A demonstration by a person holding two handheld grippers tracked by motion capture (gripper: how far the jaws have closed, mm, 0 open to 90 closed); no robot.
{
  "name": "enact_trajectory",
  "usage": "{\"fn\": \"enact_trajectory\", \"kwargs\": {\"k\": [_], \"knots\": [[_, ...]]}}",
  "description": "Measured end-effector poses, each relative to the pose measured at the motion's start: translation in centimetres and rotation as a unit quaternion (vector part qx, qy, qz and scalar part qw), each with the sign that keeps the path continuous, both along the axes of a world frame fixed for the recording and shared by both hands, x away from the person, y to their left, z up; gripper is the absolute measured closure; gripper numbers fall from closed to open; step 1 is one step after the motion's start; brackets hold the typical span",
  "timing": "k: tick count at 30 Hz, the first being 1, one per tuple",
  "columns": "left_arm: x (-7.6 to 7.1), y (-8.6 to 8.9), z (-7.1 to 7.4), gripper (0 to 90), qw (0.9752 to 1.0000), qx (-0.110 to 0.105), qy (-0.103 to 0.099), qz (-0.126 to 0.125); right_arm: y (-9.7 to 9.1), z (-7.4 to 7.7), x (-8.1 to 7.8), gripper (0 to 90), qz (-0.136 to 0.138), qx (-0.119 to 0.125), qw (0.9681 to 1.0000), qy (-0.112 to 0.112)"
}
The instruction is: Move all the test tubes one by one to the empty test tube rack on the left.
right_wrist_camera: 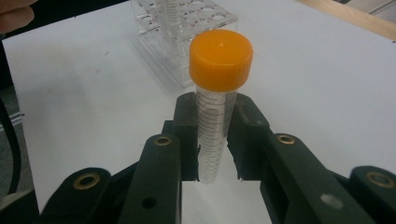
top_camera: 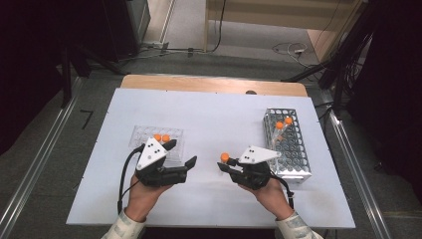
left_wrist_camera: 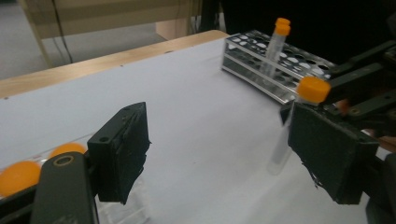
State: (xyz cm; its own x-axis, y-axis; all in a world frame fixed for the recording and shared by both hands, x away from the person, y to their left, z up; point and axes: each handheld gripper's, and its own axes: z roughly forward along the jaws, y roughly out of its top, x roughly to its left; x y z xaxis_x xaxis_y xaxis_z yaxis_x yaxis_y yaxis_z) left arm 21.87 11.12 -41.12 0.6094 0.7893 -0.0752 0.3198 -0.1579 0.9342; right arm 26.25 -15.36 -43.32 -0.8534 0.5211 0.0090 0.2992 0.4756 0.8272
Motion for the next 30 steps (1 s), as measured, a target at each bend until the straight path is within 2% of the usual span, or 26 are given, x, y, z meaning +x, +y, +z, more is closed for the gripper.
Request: {"fn": "enact_trajectory", "kwargs": {"k": [8,16,23,30], "knots": [[-0.2,-1.9,-1.1,27.8,0.9993,0.007,0.010,-0.035,1.7,-0.8,-0.3,71.9,0.022,-0.009,0.9997,0.010],[-0.3,-2.9,-1.9,41.9,0.9976,0.007,0.019,-0.066,2.8,-1.5,-0.6,71.9,0.037,-0.015,0.9991,0.014],[-0.4,-3.2,-2.1,55.1,0.9967,0.008,0.018,-0.079,3.4,-1.5,-0.9,71.9,0.046,-0.009,0.9987,0.018],[-0.4,-3.4,-2.3,62.7,0.9961,0.013,0.021,-0.084,3.6,-1.6,-1.1,71.9,0.052,-0.009,0.9984,0.021]]}}
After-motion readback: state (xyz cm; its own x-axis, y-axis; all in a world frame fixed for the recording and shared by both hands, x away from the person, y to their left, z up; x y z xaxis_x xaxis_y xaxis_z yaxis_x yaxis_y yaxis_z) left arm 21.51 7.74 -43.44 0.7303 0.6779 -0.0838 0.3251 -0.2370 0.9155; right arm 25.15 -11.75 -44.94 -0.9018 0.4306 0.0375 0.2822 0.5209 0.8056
